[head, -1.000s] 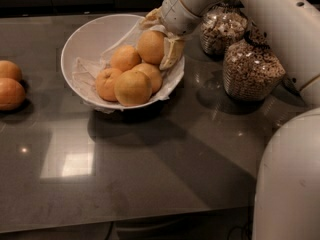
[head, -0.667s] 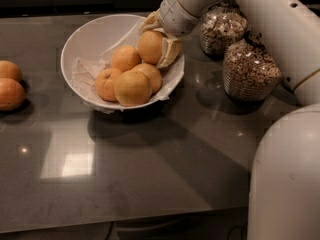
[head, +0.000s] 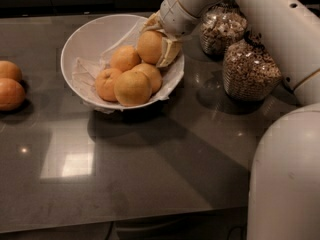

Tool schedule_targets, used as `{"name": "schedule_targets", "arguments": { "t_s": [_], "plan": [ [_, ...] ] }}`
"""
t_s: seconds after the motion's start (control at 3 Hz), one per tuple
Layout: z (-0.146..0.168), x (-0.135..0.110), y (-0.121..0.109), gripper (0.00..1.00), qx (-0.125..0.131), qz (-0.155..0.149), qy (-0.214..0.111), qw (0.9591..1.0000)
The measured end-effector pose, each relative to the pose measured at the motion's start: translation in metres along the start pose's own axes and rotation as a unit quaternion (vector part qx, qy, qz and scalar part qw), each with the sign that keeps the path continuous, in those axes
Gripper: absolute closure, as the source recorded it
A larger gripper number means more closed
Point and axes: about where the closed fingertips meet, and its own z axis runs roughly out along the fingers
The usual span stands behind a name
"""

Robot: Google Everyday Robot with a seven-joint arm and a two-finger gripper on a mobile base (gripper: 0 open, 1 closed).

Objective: Pick orange from white bowl

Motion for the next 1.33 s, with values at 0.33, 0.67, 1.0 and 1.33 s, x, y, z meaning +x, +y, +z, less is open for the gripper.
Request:
{"name": "schedule_targets", "arguments": {
  "t_s": [0.33, 0.67, 1.0, 1.33],
  "plan": [
    [0.001, 0.0, 0.0, 0.98, 0.0, 0.0, 0.0, 1.0],
    [-0.004, -0.001, -0.001, 1.0, 0.011, 0.014, -0.005, 0.9998],
    [-0.02, -0.009, -0.006, 1.0, 0.023, 0.018, 0.002, 0.9996],
    [-0.04, -0.015, -0.011, 1.0, 0.036, 0.021, 0.009, 0.9991]
  ]
}}
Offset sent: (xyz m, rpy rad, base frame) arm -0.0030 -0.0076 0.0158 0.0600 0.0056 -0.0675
